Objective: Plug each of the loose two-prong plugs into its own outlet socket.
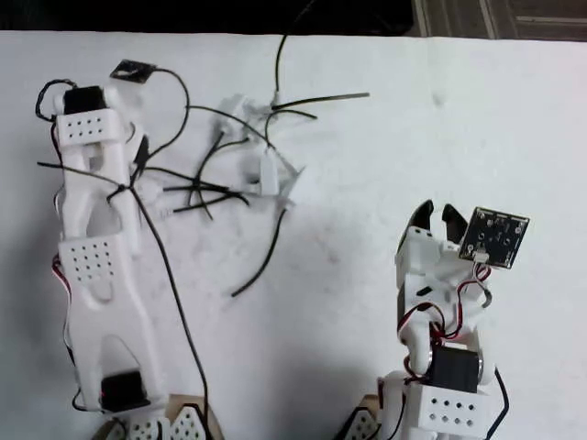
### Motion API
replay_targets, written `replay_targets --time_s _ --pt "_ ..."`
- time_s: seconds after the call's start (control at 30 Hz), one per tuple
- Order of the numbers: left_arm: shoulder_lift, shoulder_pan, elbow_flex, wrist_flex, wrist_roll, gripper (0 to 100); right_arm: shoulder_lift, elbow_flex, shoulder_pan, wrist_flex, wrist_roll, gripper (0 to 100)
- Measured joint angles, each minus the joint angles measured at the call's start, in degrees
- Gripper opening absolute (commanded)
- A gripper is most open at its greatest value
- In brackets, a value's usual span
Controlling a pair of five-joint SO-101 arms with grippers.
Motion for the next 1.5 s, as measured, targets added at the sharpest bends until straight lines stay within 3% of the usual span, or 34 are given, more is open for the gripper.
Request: replay_targets --time_s 0.27,0.77,0.97,1.27,1.5 --pt "-0.09 0.70 8.97 0.97 -4.66 2 0.00 0.00 -0.09 0.00 0.00 9.1" --pt "-3.52 1.93 20.22 0.97 -4.92 2 0.00 0.00 -1.41 0.00 0.00 9.1" --pt "-13.19 4.57 36.66 -1.58 -4.92 2 0.00 0.00 -1.49 0.00 0.00 9.1" --pt "-30.51 13.27 67.25 -17.67 -4.92 2 0.00 0.00 -1.49 0.00 0.00 9.1" --pt "-39.47 17.58 80.26 -21.10 -4.92 2 0.00 0.00 -1.49 0.00 0.00 9.1"
